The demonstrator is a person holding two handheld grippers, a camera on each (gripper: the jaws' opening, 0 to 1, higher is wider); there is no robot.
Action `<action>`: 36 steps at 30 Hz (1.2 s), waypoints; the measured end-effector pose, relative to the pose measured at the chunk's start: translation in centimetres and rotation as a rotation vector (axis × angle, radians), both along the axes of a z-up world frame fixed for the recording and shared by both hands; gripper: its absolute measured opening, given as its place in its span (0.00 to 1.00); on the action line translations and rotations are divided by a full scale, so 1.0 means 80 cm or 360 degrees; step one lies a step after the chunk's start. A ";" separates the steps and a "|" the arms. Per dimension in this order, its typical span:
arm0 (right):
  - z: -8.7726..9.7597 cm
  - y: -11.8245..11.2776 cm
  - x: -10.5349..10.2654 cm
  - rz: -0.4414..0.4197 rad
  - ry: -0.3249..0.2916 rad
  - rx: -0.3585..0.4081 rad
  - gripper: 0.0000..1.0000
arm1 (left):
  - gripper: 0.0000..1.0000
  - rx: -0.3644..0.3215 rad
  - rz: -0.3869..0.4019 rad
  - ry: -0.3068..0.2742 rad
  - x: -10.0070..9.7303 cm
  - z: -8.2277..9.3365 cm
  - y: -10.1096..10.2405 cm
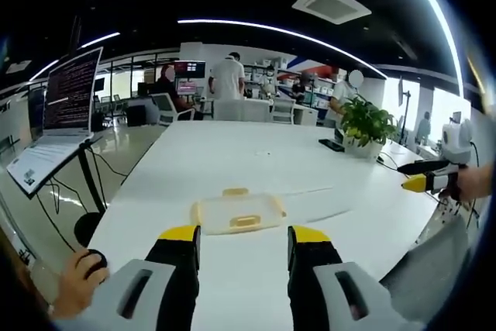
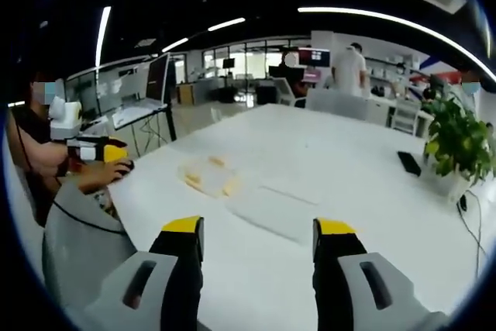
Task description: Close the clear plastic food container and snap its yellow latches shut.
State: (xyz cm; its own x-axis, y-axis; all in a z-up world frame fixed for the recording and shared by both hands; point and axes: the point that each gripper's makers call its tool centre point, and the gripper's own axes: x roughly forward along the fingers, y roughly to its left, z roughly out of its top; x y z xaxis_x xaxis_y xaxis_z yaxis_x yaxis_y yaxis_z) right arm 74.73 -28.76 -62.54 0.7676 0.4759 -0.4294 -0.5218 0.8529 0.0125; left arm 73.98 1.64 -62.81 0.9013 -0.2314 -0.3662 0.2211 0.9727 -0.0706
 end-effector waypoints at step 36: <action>-0.008 0.071 0.055 0.0398 -0.0029 -0.0154 0.54 | 0.39 0.0223 -0.0243 -0.0015 0.068 -0.010 0.035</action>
State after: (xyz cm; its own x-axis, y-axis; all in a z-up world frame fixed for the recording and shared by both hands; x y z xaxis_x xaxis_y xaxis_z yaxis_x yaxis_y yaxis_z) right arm 79.09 -23.11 -63.15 0.6391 0.6091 -0.4696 -0.7160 0.6942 -0.0740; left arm 79.45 4.45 -63.58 0.8632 -0.3128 -0.3964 0.3666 0.9281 0.0658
